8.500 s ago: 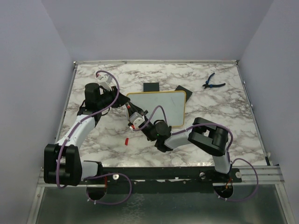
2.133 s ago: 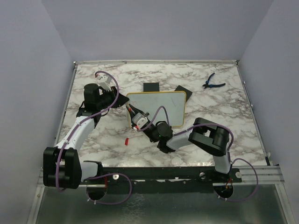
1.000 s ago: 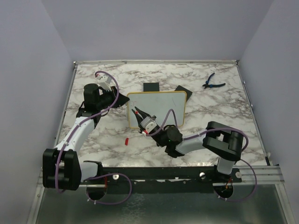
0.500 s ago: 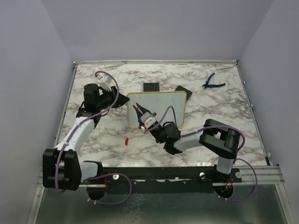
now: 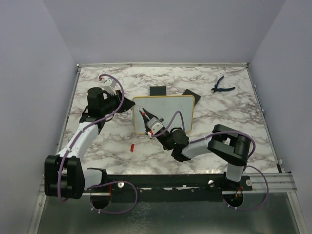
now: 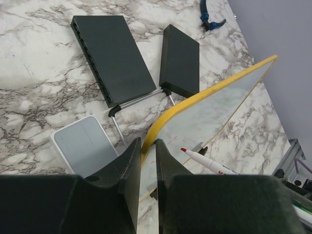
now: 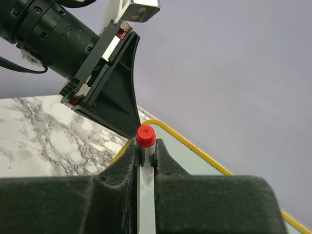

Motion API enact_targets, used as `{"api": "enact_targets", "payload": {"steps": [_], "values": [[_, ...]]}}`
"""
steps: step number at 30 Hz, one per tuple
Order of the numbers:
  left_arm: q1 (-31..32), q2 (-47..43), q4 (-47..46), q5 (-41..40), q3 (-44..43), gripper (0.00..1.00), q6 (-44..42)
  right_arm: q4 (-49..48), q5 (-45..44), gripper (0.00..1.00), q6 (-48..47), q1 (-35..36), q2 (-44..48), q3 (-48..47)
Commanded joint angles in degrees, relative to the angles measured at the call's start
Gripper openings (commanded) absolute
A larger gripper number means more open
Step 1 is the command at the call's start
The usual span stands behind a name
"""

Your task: Write a sentence on the whiteboard

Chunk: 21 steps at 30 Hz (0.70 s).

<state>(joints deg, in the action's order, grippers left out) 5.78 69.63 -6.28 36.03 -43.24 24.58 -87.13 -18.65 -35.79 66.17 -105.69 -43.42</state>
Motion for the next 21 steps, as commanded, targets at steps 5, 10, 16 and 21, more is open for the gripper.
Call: {"api": "enact_targets", "payload": {"steps": [5, 10, 16, 21], "values": [[0.3, -1.4, -0.1, -0.3, 0.0, 0.13, -0.4, -12.5, -1.2, 0.01, 1.2, -0.4, -0.2, 0.7], [0.3, -1.4, -0.2, -0.4, 0.0, 0.13, -0.5, -12.5, -1.1, 0.01, 1.4, -0.6, -0.2, 0.7], [0.3, -1.3, -0.1, -0.4, -0.1, 0.13, -0.6, -12.6, -1.0, 0.01, 1.8, -0.6, -0.4, 0.8], [0.2, -1.3, 0.0, -0.5, -0.1, 0.13, -0.7, -12.6, -1.0, 0.01, 1.9, -0.6, -0.6, 0.6]]}}
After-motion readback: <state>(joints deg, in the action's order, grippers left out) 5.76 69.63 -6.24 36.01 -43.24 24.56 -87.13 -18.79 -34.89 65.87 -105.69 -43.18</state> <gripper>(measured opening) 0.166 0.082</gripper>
